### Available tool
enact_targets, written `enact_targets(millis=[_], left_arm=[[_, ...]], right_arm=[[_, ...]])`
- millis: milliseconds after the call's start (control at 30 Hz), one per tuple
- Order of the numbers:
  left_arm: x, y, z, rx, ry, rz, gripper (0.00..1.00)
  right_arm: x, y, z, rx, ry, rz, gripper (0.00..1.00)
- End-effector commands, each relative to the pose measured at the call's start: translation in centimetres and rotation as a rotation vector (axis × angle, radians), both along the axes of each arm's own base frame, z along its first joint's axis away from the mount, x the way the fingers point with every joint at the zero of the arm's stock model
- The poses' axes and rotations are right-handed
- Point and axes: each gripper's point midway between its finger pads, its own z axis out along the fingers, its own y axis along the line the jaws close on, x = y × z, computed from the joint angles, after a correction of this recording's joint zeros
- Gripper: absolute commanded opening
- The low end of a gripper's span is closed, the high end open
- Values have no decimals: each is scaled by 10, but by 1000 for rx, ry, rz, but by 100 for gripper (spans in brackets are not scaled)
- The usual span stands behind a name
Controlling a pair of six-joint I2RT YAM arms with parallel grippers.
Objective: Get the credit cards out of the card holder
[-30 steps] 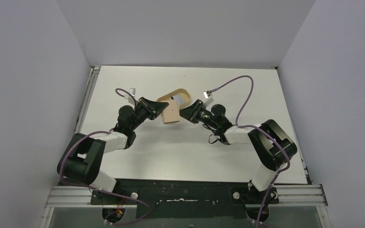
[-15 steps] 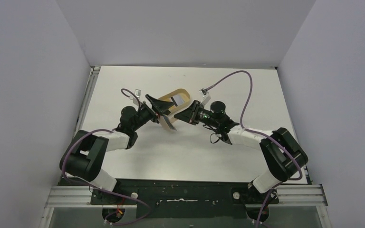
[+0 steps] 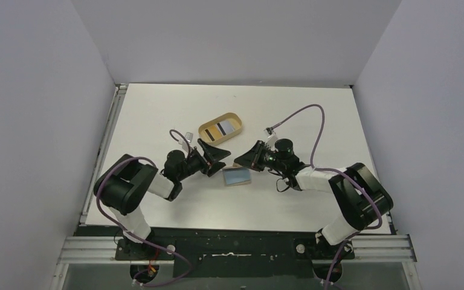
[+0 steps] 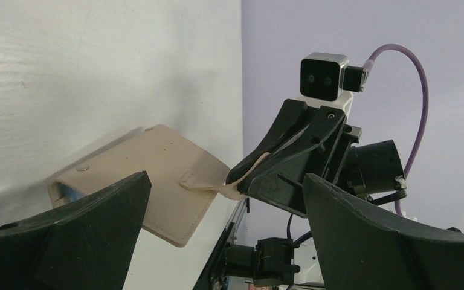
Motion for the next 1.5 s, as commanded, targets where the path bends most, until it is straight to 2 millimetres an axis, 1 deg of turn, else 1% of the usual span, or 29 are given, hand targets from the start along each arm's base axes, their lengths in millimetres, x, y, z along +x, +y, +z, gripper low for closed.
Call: enact_targets(millis=[0, 67, 133, 267, 333, 400, 500, 633, 700, 800, 867, 900, 1000, 1100, 1167, 1300, 1467], left_arm=[[-1, -13, 14, -103, -66, -34, 97], [-4, -21, 7, -96, -54, -61, 97], [-5, -27, 4, -84, -68, -83, 97], [-4, -31, 6, -65, -117, -103, 97], [-3, -32, 10, -51, -160, -113, 97], [-3, -33, 14, -39, -202, -124, 97], [-2, -34, 20, -25, -244, -136, 97], [-1, -30, 32, -1, -294, -137, 97], [0, -29, 37, 31, -317, -141, 97], [0, -28, 40, 98, -342, -151, 97], [-1, -28, 44, 134, -366, -159, 97], [-2, -28, 45, 149, -370, -163, 97], [-4, -30, 42, 194, -361, -186, 97], [-8, -30, 40, 237, -365, -203, 97], [-12, -31, 41, 264, -373, -215, 97], [-17, -33, 43, 327, -390, -240, 97], [-20, -34, 46, 407, -407, -258, 97]], right_arm=[[3, -3, 7, 28, -17, -35, 0], [3, -12, -7, -15, 19, -65, 0], [4, -22, -14, -35, 43, -99, 0], [13, -42, -14, -58, 58, -160, 0], [21, -53, -10, -68, 54, -191, 0], [28, -60, -2, -65, 45, -212, 0], [38, -64, 13, -57, 31, -229, 0], [47, -67, 38, -65, 14, -248, 0], [49, -70, 43, -87, 33, -271, 0], [54, -82, 43, -124, 66, -328, 0], [60, -92, 36, -152, 87, -367, 0], [63, -99, 29, -170, 107, -386, 0], [70, -125, 0, -207, 178, -450, 0], [73, -144, -27, -175, 250, -489, 0], [74, -155, -41, -148, 288, -508, 0], [77, -179, -56, -158, 330, -547, 0], [68, -219, -68, -231, 367, -625, 0]])
